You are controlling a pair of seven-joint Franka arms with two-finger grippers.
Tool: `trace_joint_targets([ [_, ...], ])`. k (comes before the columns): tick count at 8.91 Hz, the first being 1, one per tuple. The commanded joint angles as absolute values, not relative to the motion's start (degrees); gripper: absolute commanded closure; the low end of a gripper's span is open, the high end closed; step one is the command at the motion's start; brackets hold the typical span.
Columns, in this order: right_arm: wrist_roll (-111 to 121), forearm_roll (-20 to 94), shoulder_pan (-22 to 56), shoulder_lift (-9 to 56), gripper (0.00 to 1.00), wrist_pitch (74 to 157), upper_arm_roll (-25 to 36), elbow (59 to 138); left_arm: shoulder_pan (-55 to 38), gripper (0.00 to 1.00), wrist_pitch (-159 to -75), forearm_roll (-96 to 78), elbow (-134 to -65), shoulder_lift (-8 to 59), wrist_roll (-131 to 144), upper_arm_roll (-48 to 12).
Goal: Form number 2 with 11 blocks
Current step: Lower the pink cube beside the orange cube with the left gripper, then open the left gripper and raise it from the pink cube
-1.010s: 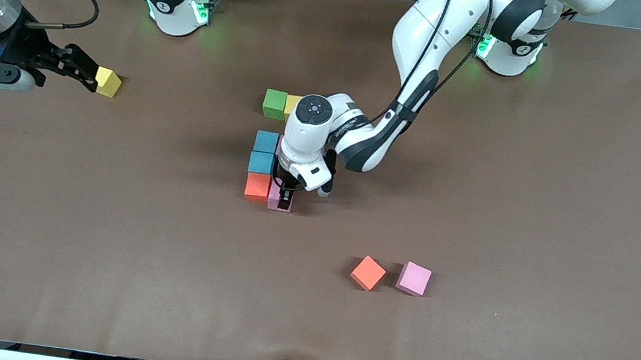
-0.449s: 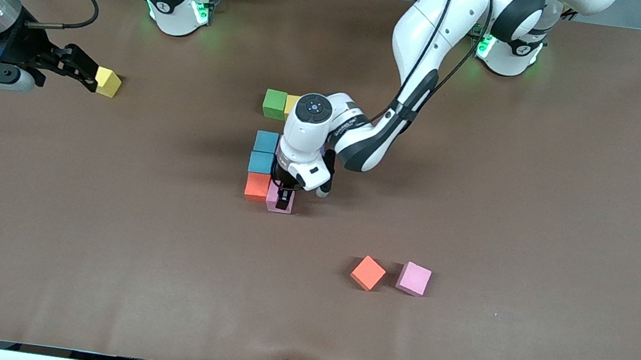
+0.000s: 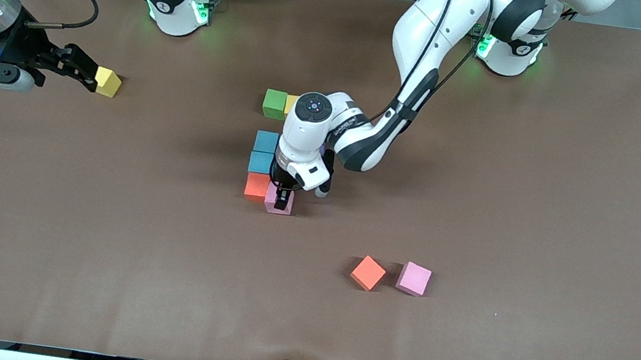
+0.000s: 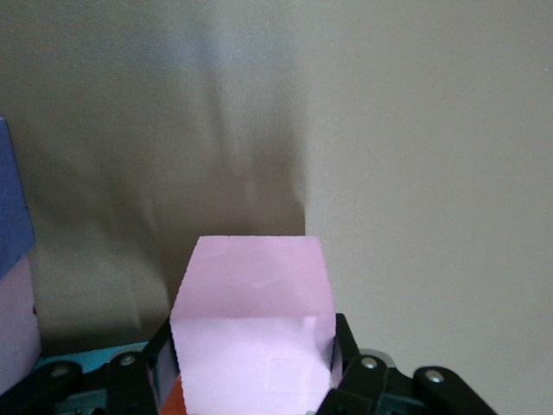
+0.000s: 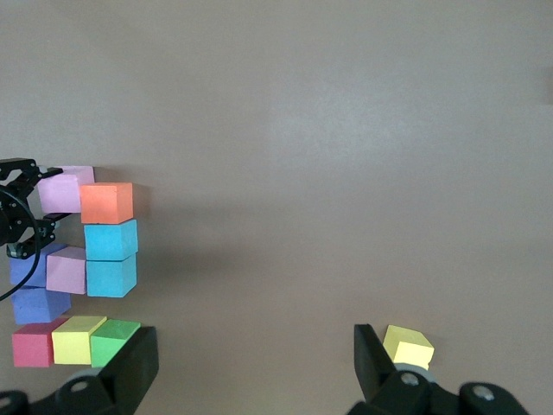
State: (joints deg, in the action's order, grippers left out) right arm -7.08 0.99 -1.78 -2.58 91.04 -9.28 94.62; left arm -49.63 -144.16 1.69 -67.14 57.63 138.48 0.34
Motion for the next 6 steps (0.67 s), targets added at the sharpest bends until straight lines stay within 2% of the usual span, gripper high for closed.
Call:
trace_joint_targets([
  [1,-7.12,1.14,-2.11,-2.64,0.0,90.26,-9.4,93.69,-49.66,0.27,-143.79,0.97,-66.88,56.69,137.37,0.7],
  [6,-7.12,1.14,-2.11,-2.64,0.0,90.26,-9.4,93.78,-47.9,0.27,-143.09,1.14,-66.8,55.46,136.85,0.88],
])
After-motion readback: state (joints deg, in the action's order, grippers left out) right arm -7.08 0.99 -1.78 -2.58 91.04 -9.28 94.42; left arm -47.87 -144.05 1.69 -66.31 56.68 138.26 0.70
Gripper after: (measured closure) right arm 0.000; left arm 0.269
